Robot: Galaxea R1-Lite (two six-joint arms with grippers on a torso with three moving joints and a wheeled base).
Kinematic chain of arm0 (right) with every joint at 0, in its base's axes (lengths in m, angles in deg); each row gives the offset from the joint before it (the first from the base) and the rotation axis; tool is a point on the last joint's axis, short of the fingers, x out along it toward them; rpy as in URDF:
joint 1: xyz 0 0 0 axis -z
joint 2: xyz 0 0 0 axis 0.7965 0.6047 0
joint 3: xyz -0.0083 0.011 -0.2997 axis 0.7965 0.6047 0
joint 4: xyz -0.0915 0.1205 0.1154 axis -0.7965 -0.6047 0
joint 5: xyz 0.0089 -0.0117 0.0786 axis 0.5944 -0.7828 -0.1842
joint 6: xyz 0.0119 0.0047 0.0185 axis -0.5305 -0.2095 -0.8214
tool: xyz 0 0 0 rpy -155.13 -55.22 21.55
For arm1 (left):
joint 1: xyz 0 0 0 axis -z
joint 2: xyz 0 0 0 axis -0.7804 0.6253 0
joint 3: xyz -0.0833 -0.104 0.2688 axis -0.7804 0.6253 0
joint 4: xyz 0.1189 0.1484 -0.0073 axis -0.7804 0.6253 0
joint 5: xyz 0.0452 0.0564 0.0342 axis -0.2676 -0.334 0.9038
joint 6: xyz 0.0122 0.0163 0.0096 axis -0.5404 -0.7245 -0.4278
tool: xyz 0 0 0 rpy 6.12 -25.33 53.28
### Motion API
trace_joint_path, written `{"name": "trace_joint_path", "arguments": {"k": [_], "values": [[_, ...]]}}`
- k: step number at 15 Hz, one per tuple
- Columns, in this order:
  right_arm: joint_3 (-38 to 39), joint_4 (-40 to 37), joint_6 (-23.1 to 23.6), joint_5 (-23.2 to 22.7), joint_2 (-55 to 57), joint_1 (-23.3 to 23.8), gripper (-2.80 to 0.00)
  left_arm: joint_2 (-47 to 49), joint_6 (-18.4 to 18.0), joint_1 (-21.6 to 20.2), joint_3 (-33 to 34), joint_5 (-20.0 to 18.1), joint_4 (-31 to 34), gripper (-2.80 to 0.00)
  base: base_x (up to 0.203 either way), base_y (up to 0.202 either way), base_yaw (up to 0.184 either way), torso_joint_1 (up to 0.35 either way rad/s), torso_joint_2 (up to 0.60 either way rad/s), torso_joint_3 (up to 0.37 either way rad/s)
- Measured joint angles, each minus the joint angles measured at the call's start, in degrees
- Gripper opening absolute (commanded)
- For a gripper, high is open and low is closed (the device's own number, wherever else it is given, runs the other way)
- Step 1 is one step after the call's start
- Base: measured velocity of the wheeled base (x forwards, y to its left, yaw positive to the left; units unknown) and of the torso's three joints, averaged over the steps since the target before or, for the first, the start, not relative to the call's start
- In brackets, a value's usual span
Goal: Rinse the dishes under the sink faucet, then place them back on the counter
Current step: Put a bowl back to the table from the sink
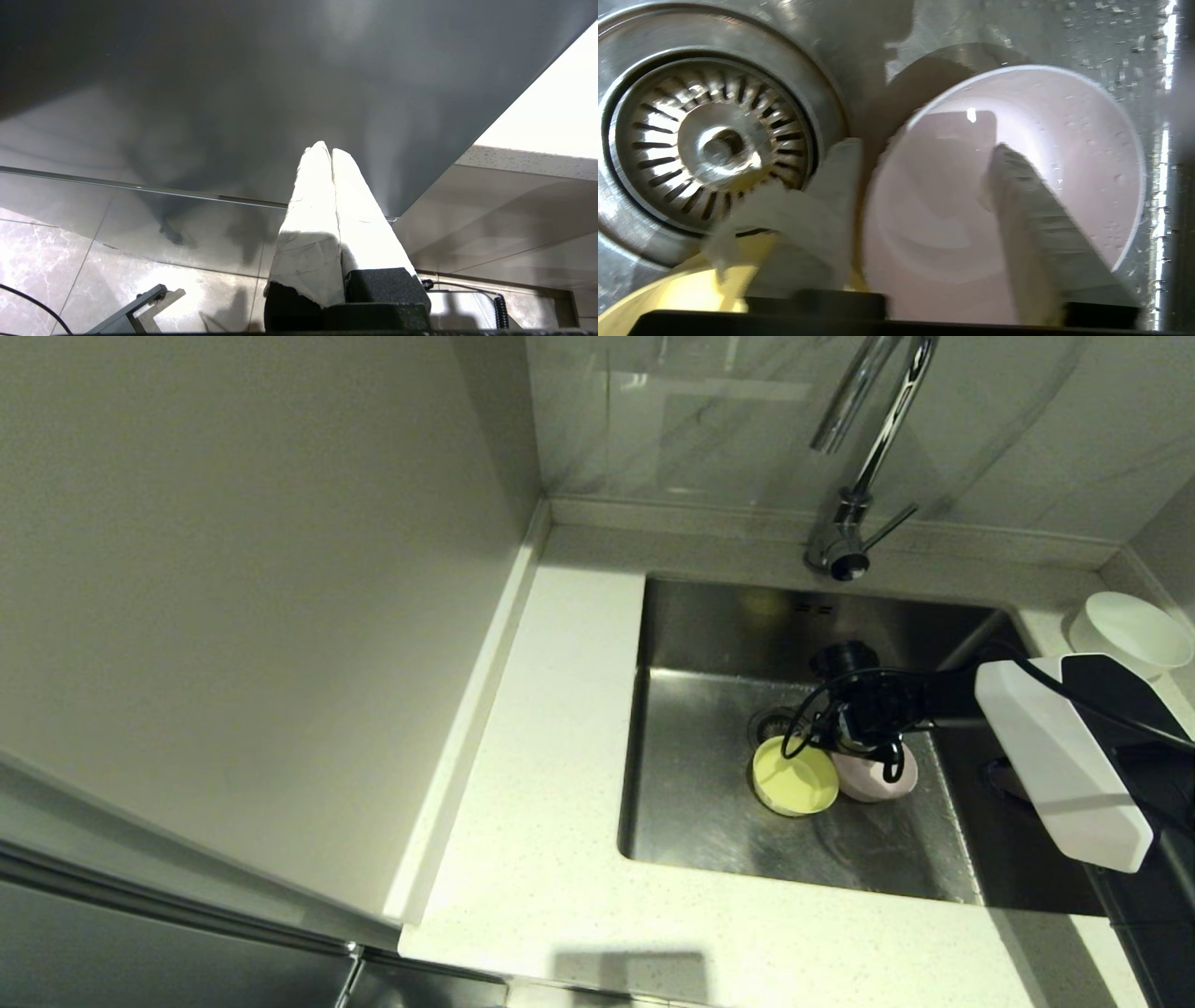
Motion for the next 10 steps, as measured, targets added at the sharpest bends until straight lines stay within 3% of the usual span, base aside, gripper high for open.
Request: {"name": "trace_joint_path", "arguments": {"k": [10], "values": [[0.0, -0.4, 0.1, -0.9, -6.2, -0.8, -2.80, 0.0, 0.0, 0.0, 0.0, 0.0, 0.0, -2.80, 0.000, 0.000, 0.000, 0.000, 0.00, 0.000]]}}
